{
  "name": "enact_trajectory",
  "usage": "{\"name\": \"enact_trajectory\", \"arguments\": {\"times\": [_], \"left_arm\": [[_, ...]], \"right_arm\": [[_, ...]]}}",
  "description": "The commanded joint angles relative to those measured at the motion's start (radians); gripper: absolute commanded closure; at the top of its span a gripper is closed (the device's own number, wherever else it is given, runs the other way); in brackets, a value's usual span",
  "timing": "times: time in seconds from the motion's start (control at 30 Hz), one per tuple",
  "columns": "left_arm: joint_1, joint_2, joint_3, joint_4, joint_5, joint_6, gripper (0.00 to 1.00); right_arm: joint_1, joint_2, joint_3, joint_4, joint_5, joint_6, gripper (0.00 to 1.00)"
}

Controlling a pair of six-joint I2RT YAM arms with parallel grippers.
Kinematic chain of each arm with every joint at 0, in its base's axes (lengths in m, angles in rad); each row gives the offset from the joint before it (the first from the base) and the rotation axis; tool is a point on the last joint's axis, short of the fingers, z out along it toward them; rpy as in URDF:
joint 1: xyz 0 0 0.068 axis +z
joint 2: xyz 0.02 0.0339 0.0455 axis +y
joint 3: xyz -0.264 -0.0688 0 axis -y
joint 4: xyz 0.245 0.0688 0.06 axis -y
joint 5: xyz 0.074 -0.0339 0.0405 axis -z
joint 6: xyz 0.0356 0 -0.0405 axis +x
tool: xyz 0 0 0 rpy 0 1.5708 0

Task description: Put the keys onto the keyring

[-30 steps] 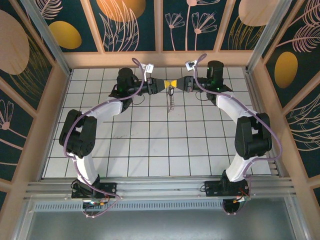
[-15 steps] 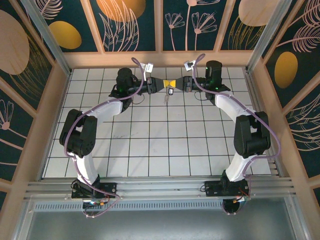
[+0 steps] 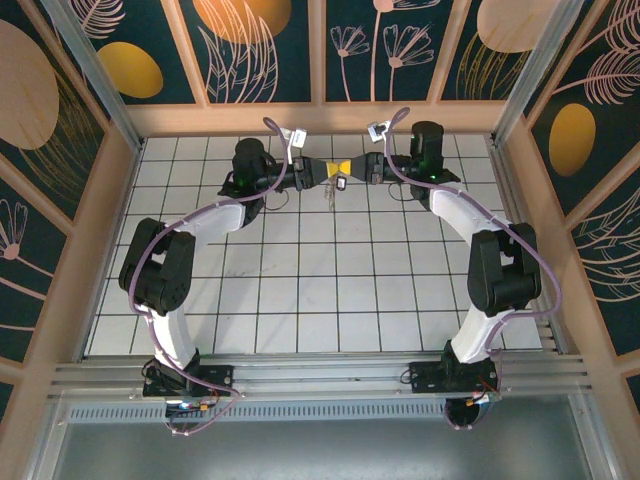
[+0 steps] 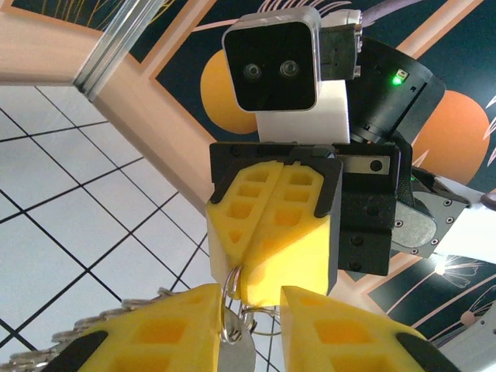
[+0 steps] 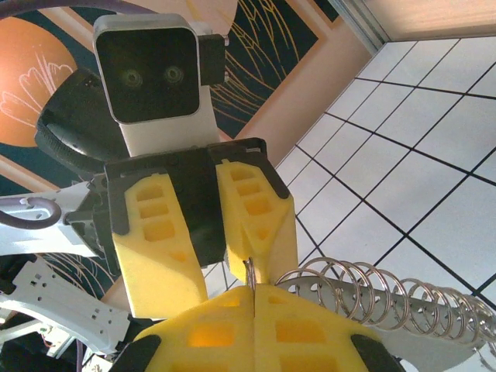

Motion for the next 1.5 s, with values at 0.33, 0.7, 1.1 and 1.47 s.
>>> {"name": "enact_trajectory", "arguments": {"times": [0.33,0.7,1.1,1.47], "left_arm": [[0.001,0.023,-0.005,0.073,0.026,-0.017,0.91],[-0.021,0.001,-0.066,0.226,-0.03,-0.108,1.0],[-0.027,-0.053,-0.146,0.394,-0.084,-0.253,1.0],[-0.048,-0.085,-0.151,0.388,-0.058,-0.259,1.0]], "right_arm": [[0.005,0.009,0.025,0.017,0.002,-0.014,1.0],[-0.022,-0.074,-0.052,0.061,0.051,-0.001,0.75],[-0.091,-0.253,-0.347,0.364,0.123,0.154,0.63],[-0.071,-0.308,-0.478,0.514,0.084,0.146,0.48]]}}
